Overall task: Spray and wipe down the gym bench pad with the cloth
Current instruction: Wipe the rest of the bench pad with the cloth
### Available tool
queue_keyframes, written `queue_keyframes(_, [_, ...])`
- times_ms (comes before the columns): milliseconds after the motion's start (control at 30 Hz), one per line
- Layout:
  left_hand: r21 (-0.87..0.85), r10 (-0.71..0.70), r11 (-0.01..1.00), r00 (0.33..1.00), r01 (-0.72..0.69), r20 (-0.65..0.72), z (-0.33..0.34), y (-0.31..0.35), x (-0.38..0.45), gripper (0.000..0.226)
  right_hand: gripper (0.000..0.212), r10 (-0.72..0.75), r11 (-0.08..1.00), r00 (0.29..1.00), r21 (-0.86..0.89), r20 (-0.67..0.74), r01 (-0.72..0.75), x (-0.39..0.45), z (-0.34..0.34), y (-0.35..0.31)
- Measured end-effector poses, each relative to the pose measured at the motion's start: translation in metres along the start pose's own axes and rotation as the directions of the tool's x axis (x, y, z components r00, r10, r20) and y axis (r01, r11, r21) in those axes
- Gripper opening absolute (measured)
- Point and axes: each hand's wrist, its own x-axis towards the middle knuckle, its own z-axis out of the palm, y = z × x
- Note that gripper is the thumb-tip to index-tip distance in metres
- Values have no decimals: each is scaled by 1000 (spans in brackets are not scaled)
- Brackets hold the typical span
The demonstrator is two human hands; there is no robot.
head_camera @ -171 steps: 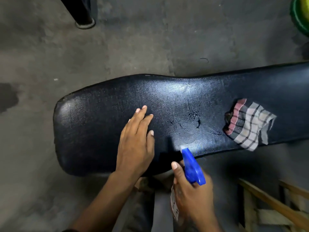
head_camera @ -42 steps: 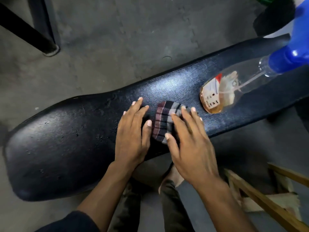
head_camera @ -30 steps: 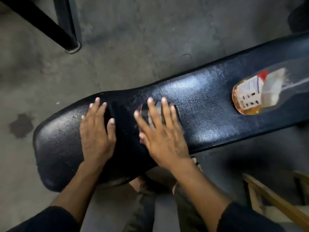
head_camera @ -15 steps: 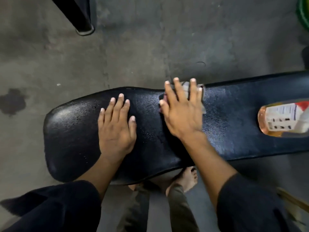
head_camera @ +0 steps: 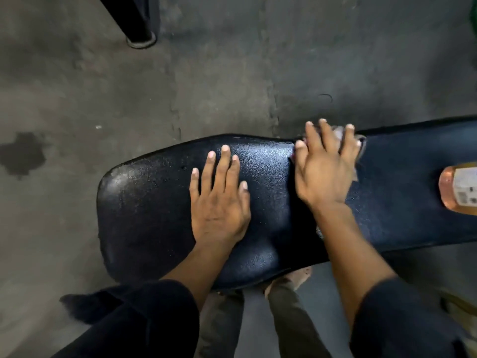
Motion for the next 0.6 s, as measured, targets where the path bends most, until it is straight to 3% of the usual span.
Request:
queue_keyframes(167, [12, -5, 1000, 1000, 4, 26, 2, -2, -1, 59, 57, -265, 963, 964, 57, 17, 263, -17, 17, -72])
queue_keyframes(300, [16, -1, 1000, 999, 0, 45, -1, -1, 0, 57, 55, -341, 937, 940, 84, 25, 338, -47, 17, -35])
queue_keyframes(367, [10, -2, 1000, 998, 1, 61, -1, -1, -2, 58, 56, -301, 953, 953, 38, 30, 300, -49, 10, -4])
queue_keyframes(500, [21, -7, 1000, 999, 6, 42, 2, 0, -1, 57, 52, -64, 995, 998, 72, 1, 64, -6, -10, 9])
queue_keyframes(600, [17, -9, 1000, 999, 8, 40, 2, -1, -2, 57, 54, -115, 986, 992, 130, 50, 108, 31, -7, -31])
